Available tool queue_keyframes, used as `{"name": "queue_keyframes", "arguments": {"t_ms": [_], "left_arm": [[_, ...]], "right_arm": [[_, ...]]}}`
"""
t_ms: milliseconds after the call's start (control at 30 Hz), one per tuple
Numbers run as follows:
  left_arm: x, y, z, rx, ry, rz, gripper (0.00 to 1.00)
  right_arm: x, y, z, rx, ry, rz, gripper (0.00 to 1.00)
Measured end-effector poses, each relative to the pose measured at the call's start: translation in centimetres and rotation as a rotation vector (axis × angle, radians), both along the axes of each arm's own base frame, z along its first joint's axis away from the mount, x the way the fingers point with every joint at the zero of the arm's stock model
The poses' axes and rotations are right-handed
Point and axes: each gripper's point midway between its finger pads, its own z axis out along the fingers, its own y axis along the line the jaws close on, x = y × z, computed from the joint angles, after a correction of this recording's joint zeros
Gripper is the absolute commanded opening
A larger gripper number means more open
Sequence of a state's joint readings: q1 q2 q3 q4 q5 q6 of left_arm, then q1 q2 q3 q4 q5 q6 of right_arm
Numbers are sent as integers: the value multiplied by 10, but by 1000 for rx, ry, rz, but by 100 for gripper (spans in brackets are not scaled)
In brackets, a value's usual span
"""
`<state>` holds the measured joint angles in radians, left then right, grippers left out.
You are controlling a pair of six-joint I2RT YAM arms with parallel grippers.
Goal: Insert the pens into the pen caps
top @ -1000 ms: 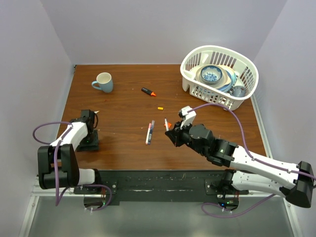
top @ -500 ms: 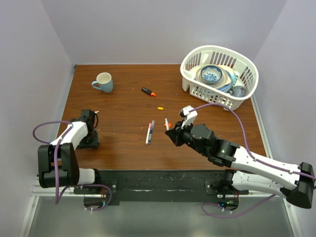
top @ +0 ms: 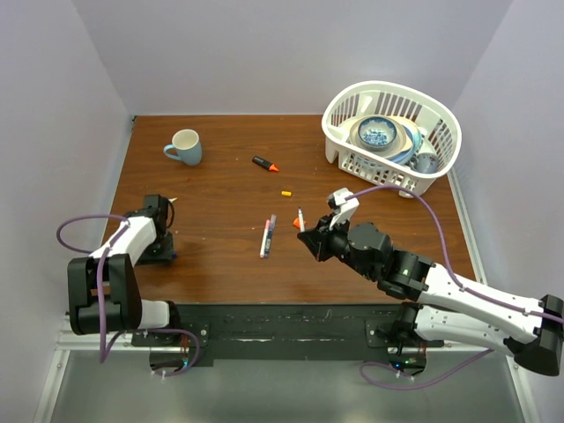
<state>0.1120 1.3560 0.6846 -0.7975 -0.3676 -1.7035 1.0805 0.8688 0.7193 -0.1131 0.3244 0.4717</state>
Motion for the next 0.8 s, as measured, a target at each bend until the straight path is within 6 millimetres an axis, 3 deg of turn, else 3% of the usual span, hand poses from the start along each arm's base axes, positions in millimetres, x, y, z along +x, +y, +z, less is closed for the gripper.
{"name": "queue_keyframes", "arguments": {"t_ms": [200,333,633,800], "left_arm": [[-1,0,-1,0,13,-27,31],[0,-2,-1,-8,11,-46,0],[34,-20,5,-80,-125,-245,0],[52,-33,38,-58,-280,-406,0]], "right_arm": [[-1,0,2,10,4,-3,0],[-1,0,1,13,8,-4,0],[-4,-1,-5,2,36,-1,0],[-11,5,-7,17,66,42,0]]}}
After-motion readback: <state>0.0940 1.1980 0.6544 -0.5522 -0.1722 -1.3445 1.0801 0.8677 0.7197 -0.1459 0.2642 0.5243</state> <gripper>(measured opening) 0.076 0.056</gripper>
